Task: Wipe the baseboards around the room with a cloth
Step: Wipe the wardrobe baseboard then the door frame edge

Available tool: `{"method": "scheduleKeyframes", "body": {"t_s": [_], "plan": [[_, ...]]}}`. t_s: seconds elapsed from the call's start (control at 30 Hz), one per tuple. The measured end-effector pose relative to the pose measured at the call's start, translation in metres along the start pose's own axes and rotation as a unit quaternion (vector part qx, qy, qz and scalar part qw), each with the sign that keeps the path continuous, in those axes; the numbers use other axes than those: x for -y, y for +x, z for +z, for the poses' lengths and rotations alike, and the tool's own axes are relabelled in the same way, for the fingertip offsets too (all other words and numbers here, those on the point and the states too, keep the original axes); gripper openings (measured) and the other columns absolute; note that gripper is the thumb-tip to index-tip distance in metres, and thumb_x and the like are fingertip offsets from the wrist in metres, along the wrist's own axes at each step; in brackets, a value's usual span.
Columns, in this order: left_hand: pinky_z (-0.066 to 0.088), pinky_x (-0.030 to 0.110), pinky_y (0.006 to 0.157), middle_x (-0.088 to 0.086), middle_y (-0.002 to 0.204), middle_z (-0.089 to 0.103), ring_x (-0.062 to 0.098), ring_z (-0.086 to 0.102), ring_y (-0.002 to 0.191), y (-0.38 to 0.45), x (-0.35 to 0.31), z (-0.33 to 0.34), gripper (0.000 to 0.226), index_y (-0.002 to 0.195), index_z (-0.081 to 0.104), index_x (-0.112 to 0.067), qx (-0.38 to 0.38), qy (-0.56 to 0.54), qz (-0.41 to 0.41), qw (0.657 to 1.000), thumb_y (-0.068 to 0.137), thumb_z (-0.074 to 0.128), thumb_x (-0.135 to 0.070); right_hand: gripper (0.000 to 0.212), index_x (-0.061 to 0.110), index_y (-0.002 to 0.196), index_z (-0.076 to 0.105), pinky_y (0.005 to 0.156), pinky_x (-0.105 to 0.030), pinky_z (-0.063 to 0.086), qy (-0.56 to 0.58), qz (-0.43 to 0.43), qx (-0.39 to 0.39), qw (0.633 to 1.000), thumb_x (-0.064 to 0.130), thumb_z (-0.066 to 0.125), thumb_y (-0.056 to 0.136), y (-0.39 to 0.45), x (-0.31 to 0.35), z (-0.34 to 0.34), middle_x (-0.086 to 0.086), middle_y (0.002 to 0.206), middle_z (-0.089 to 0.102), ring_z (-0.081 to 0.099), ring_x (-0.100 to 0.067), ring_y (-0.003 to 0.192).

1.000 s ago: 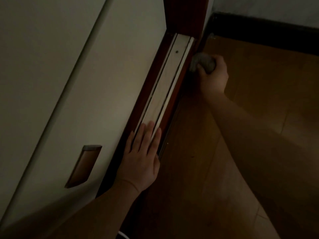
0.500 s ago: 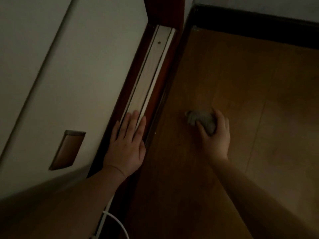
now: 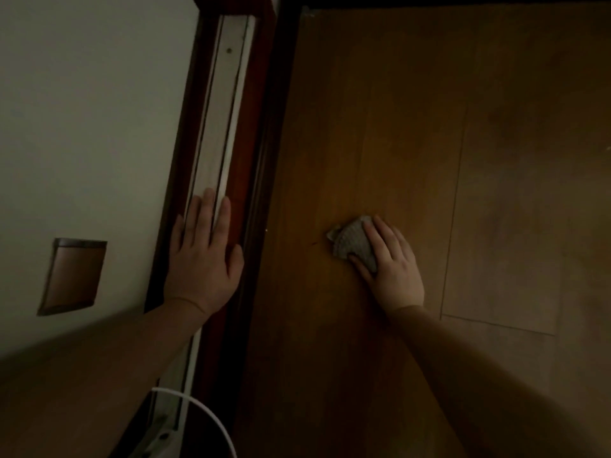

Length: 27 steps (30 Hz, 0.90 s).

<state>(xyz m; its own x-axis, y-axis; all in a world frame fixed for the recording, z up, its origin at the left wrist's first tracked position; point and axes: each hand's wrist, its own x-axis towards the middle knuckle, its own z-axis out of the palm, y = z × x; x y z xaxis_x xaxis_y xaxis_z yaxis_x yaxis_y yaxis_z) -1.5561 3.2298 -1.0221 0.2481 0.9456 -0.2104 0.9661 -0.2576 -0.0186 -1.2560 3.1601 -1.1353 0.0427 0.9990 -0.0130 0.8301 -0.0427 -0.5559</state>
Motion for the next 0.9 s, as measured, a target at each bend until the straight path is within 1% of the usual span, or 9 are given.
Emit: {"method": "scheduleKeyframes", "body": {"t_s": [0.2, 0.27, 0.33, 0.4, 0.47, 0.53, 0.63, 0.8, 0.9], "plan": [[0.008, 0.053, 0.123, 0.010, 0.167, -0.010, 0.024, -0.007, 0.154, -0.001, 0.002, -0.007, 0.074, 0.159, -0.003, -0.013, 0.038, 0.027, 0.009, 0.999, 0.100, 0.020, -0.051, 0.070, 0.016, 0.150, 0.038, 0.118, -0.039, 0.030, 0.012, -0.016, 0.002, 1.000, 0.047, 0.062, 0.092, 0.001, 0.000, -0.002, -0.008, 0.152, 0.041, 0.038, -0.027, 0.140], [0.003, 0.050, 0.124, 0.009, 0.167, -0.013, 0.021, -0.009, 0.154, 0.011, 0.006, -0.019, 0.072, 0.159, -0.006, -0.012, 0.056, 0.037, 0.075, 0.995, 0.103, 0.011, -0.054, 0.069, 0.015, 0.150, 0.039, 0.116, -0.042, 0.033, 0.016, -0.017, 0.001, 1.000, 0.047, 0.060, 0.092, 0.003, -0.001, -0.001, -0.008, 0.152, 0.042, 0.040, -0.028, 0.138], [-0.002, 0.043, 0.124, 0.007, 0.167, -0.014, 0.018, -0.009, 0.154, 0.050, 0.015, -0.038, 0.071, 0.159, -0.008, -0.013, 0.050, 0.051, 0.127, 0.989, 0.103, 0.007, -0.055, 0.069, 0.016, 0.151, 0.037, 0.114, -0.047, 0.036, 0.015, -0.012, 0.016, 1.000, 0.046, 0.060, 0.093, 0.004, -0.001, 0.002, -0.008, 0.152, 0.041, 0.039, -0.029, 0.139], [-0.005, 0.040, 0.124, 0.006, 0.166, -0.016, 0.016, -0.012, 0.153, 0.112, 0.017, -0.055, 0.071, 0.158, -0.010, -0.015, 0.020, 0.036, 0.084, 0.996, 0.103, 0.012, -0.054, 0.067, 0.017, 0.151, 0.036, 0.112, -0.048, 0.037, 0.023, -0.003, 0.016, 1.000, 0.046, 0.059, 0.096, 0.002, -0.004, 0.004, -0.008, 0.153, 0.040, 0.038, -0.029, 0.140], [-0.005, 0.041, 0.124, 0.006, 0.166, -0.017, 0.017, -0.012, 0.153, 0.173, 0.013, -0.061, 0.073, 0.158, -0.012, -0.015, 0.018, 0.007, 0.028, 0.999, 0.104, 0.020, -0.052, 0.067, 0.017, 0.151, 0.037, 0.112, -0.048, 0.037, 0.026, -0.014, 0.002, 1.000, 0.048, 0.054, 0.095, 0.003, -0.005, 0.004, -0.008, 0.153, 0.040, 0.039, -0.029, 0.139], [-0.001, 0.043, 0.125, 0.007, 0.167, -0.013, 0.019, -0.009, 0.153, 0.202, 0.008, -0.055, 0.074, 0.159, -0.009, -0.015, 0.007, -0.021, 0.013, 1.000, 0.105, 0.028, -0.050, 0.069, 0.017, 0.152, 0.035, 0.113, -0.048, 0.036, 0.022, -0.015, 0.004, 1.000, 0.049, 0.051, 0.093, 0.002, -0.006, 0.007, -0.008, 0.153, 0.040, 0.039, -0.029, 0.139], [0.003, 0.040, 0.125, 0.005, 0.168, -0.005, 0.019, -0.003, 0.154, 0.208, 0.006, -0.044, 0.072, 0.160, -0.004, -0.016, -0.022, -0.059, 0.020, 0.998, 0.105, 0.030, -0.048, 0.070, 0.018, 0.153, 0.032, 0.115, -0.046, 0.034, 0.011, -0.018, 0.010, 1.000, 0.049, 0.050, 0.093, 0.004, -0.008, 0.009, -0.007, 0.154, 0.038, 0.038, -0.029, 0.140], [0.004, 0.040, 0.126, 0.000, 0.168, -0.006, 0.015, -0.004, 0.154, 0.204, 0.004, -0.051, 0.070, 0.159, -0.006, -0.019, -0.018, -0.055, 0.045, 0.997, 0.104, 0.023, -0.048, 0.070, 0.017, 0.153, 0.031, 0.117, -0.039, 0.024, 0.017, -0.015, 0.018, 1.000, 0.051, 0.042, 0.093, 0.005, -0.005, 0.001, -0.007, 0.154, 0.038, 0.037, -0.028, 0.140], [0.006, 0.041, 0.126, 0.000, 0.168, -0.007, 0.016, -0.005, 0.154, 0.202, 0.003, -0.050, 0.069, 0.159, -0.006, -0.021, -0.005, -0.059, 0.036, 0.998, 0.103, 0.022, -0.048, 0.068, 0.017, 0.153, 0.030, 0.117, -0.041, 0.026, 0.018, -0.001, 0.031, 0.999, 0.051, 0.042, 0.095, 0.000, -0.007, 0.005, -0.005, 0.155, 0.035, 0.035, -0.027, 0.141]]}}
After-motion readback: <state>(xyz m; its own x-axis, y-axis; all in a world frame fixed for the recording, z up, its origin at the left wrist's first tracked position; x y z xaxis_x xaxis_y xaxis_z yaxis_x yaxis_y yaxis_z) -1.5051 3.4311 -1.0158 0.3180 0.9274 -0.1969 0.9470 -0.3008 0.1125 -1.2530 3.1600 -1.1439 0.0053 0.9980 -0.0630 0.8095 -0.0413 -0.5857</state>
